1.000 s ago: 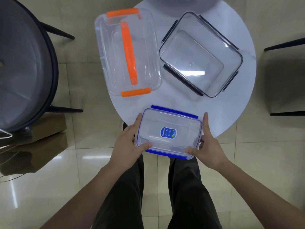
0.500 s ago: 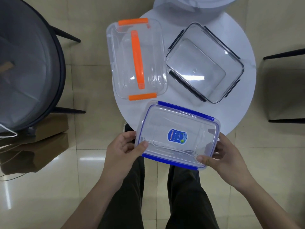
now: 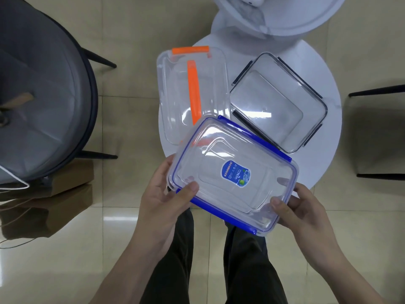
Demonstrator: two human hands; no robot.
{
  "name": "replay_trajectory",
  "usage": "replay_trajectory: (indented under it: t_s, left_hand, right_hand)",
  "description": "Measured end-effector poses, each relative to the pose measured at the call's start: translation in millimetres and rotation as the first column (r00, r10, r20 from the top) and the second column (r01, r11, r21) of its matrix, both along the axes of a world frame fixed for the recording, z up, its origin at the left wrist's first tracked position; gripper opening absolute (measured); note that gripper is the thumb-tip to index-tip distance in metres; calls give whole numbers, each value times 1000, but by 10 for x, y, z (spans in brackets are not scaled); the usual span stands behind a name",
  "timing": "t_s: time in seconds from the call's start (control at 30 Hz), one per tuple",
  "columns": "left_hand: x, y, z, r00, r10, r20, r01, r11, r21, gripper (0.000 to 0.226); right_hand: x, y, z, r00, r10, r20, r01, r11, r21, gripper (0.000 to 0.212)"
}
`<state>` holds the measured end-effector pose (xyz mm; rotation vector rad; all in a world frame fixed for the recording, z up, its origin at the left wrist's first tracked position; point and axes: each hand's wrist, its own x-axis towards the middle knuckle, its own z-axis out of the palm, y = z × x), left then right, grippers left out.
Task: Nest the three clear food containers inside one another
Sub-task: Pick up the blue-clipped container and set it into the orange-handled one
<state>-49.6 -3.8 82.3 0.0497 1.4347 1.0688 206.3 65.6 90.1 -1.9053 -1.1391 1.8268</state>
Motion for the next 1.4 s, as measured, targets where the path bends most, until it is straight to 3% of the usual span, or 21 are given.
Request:
replay_trajectory:
  t_s: [0.2,0.33,0.43,0.53,0.6,0.7,1.07,1.23,1.4]
  left_hand:
    - [-24,126,36,996,67,-54,-63,995,71,80]
    - [36,206,62,993,109,-45,-105,991,85,72]
    - [129,233,50,995,79,-53,-76,996,46,78]
    - [164,289,61,995,74,-70,-72,997,30,85]
    - [127,326,57,993,86,-79,-84,996,31,87]
    - [-3,365,40,992,90,-86,-87,995,41,78]
    - [-378,634,-7,996,-7,-88,14,996,85,53]
    - [-455,704,-22,999,31,-20,-28,994,104,50]
    - [-525,786,-43,997,45,-67,-37,993,110,46]
  right_hand:
    - [-194,29,20,996,-75,-38,75,997,4,44]
    - [-376,9,43,978,-188,-94,186,982,-27,34]
    - [-588,-19,65,953,-264,-147,264,964,-21,42]
    - [-813,-5,89,940,-289,-179,295,956,6,66]
    - [-901,6,92,939,-293,-181,301,954,14,53]
    - [-1018,42,95,945,-281,-168,286,958,6,49]
    - [-1118,340,46,974,-186,-130,201,973,113,70]
    - [-1209,592,27,990,-117,-81,131,972,194,50]
    - [-1316,704,-11,995,-98,-35,103,971,216,32]
